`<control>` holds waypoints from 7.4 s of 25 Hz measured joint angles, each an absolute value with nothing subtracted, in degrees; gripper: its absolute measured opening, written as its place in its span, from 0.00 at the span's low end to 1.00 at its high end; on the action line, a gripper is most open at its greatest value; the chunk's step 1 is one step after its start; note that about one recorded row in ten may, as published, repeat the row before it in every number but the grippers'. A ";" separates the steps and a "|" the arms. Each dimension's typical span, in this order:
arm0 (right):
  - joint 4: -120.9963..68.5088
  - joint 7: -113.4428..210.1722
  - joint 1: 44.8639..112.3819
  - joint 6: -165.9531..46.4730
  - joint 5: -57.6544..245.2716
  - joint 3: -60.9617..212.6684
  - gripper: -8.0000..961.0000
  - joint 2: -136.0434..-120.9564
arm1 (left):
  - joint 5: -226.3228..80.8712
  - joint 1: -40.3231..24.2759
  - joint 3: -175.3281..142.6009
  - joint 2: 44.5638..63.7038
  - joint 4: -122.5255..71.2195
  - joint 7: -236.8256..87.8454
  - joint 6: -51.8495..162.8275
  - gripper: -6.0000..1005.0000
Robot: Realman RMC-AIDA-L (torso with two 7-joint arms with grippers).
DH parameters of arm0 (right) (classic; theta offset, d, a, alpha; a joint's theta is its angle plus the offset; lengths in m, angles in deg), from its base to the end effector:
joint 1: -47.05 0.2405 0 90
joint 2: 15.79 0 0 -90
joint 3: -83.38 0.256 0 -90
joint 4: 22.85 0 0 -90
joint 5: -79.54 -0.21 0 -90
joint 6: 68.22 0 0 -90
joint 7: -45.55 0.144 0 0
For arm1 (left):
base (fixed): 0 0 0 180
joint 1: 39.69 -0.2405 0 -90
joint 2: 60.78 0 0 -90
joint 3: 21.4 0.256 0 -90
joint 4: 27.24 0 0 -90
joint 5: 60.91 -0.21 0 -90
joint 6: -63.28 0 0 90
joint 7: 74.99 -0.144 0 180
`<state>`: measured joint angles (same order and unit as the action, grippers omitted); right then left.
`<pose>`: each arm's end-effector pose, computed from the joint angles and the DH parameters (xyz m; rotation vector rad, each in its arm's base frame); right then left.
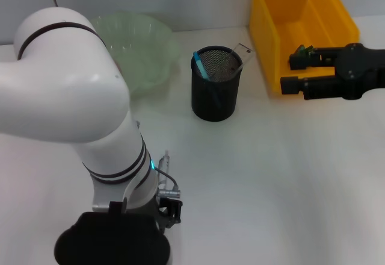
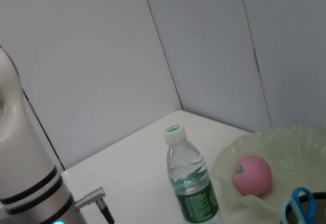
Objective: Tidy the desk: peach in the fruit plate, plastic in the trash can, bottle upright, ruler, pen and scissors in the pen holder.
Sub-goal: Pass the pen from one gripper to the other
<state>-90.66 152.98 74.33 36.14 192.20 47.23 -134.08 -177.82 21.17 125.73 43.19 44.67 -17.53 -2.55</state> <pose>0.2210 0.3246 0.0978 -2.6909 0.7196 0.6999 -0.1297 0.2950 -0.1101 1.6075 -1.9866 -0.6252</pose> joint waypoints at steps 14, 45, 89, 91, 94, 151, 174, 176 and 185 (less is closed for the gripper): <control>-90.58 156.65 74.89 32.88 190.79 47.69 0.78 -134.59 | -181.92 15.96 122.56 42.03 51.58 -9.50 -0.55 0.13; -56.71 176.38 75.75 23.38 192.96 53.95 0.79 -133.41 | -202.54 10.74 121.59 40.98 67.92 2.09 -1.35 0.13; -47.24 177.36 80.69 13.70 194.02 46.73 0.84 -132.66 | -208.13 9.08 123.09 41.52 71.82 2.36 -0.34 0.13; -46.91 177.39 80.64 13.67 194.01 46.75 0.84 -132.32 | -208.14 9.08 123.09 41.52 71.73 2.36 -0.35 0.13; -46.50 177.41 80.47 13.67 194.01 47.05 0.85 -131.93 | -208.13 9.08 123.09 41.52 71.65 2.30 -0.36 0.13; -45.06 176.87 85.39 14.82 193.96 48.66 0.82 -133.01 | -208.83 8.28 122.87 41.61 71.99 1.13 0.43 0.13; -45.26 176.85 86.20 14.50 194.06 46.60 0.47 -133.20 | -208.39 8.27 122.73 41.67 71.55 0.72 0.73 0.13; -45.29 176.88 86.31 14.26 194.06 46.23 0.42 -133.21 | -208.38 8.24 122.74 41.69 71.54 0.73 0.77 0.13; -45.53 176.97 86.52 13.88 194.06 45.30 0.40 -133.29 | -208.23 8.20 122.74 41.70 71.54 0.77 0.84 0.13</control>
